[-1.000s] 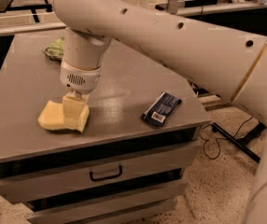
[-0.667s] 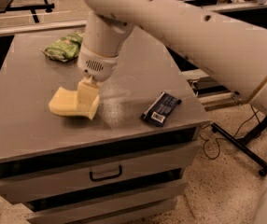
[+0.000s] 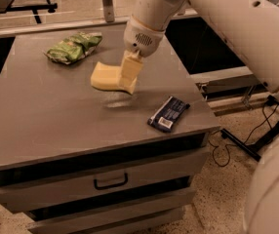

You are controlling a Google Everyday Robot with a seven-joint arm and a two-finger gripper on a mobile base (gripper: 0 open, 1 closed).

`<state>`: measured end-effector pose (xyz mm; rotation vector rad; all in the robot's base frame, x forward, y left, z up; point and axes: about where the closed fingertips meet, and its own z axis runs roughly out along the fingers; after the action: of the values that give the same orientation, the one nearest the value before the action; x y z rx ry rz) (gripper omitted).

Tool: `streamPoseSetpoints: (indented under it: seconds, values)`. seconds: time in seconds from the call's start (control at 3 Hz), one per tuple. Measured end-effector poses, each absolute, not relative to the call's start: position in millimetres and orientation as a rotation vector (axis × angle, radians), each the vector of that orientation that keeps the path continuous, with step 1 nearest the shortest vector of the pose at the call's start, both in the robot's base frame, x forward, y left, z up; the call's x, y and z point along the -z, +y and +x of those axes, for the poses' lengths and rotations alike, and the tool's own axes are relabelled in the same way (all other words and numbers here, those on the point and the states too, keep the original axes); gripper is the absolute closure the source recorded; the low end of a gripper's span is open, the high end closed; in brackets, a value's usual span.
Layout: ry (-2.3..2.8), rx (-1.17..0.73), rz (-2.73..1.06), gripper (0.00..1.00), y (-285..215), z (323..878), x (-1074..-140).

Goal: Move sponge near rxbar blueberry

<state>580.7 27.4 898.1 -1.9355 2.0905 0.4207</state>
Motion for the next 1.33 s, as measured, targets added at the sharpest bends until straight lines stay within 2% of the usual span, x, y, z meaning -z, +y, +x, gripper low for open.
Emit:
streamPoseSetpoints:
  seconds: [0.33, 1.0, 1.33]
  values:
    - [2.057, -0.31, -1.981, 1.0, -11.8, 606.6, -895.3]
    - [1.851, -0.071, -2.154, 0.54, -86.9, 613.4, -886.0]
    - [1.768, -0.082, -2.254, 0.32, -105.2, 610.9, -877.1]
